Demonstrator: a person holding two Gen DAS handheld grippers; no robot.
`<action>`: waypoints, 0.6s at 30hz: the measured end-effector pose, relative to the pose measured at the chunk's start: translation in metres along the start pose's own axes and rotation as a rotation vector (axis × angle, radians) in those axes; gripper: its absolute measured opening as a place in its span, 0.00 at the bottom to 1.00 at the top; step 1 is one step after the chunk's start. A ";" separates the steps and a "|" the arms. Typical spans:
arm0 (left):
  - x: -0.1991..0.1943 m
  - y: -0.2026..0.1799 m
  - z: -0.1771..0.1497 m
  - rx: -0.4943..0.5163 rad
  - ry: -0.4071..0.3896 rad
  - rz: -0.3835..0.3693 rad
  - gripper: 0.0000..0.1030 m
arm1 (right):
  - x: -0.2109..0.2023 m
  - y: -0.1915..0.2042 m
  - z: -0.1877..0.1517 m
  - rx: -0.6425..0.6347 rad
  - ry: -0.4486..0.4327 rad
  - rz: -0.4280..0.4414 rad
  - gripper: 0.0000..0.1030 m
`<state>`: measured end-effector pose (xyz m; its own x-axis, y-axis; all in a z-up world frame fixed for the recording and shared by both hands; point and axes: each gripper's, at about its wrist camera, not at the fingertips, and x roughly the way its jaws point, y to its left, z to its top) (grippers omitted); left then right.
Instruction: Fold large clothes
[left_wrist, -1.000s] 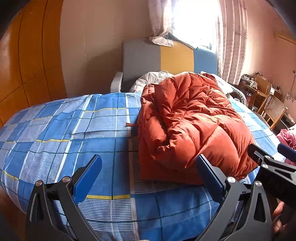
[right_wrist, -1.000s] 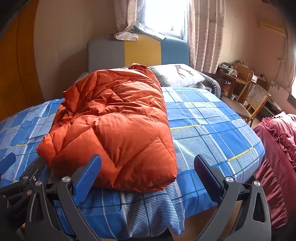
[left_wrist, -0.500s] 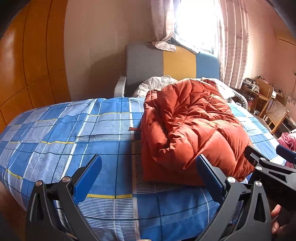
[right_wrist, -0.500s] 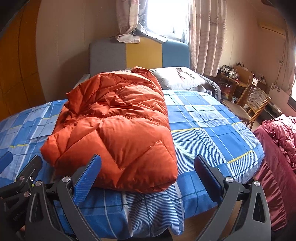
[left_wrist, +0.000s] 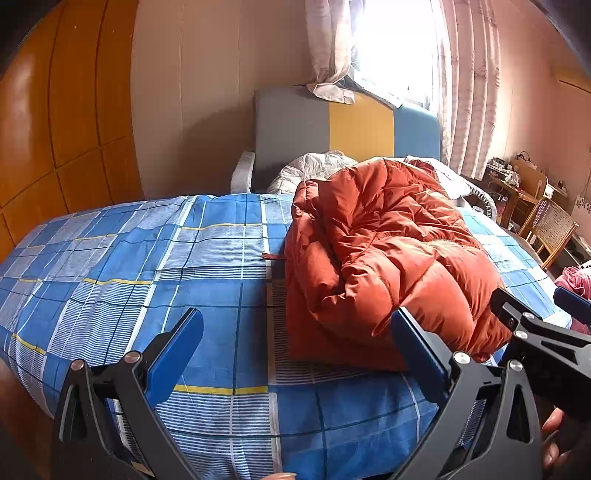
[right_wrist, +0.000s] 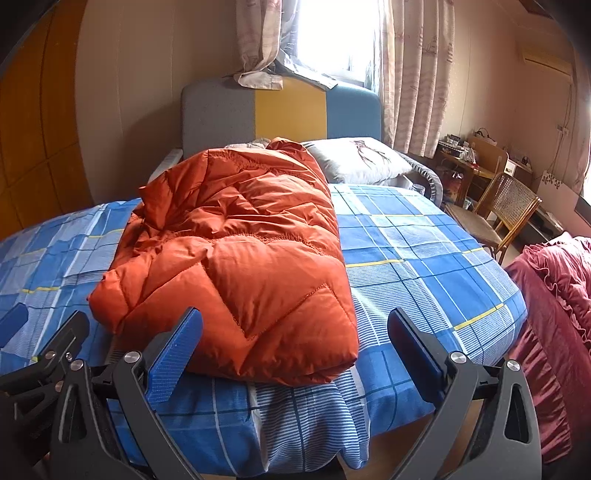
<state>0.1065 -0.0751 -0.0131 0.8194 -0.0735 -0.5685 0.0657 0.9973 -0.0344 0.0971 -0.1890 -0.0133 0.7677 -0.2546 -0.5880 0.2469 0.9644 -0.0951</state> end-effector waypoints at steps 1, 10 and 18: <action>-0.001 0.000 0.000 0.000 -0.003 -0.001 0.98 | -0.001 0.000 0.000 0.000 0.000 0.002 0.97; -0.006 0.002 -0.002 -0.005 -0.012 0.004 0.98 | -0.002 0.002 0.000 -0.010 -0.005 0.005 0.97; -0.008 0.005 -0.001 -0.012 -0.011 0.000 0.98 | -0.005 0.002 -0.001 -0.011 -0.010 0.006 0.97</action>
<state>0.0996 -0.0693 -0.0097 0.8256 -0.0731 -0.5594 0.0586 0.9973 -0.0439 0.0936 -0.1855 -0.0111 0.7749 -0.2495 -0.5808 0.2356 0.9666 -0.1008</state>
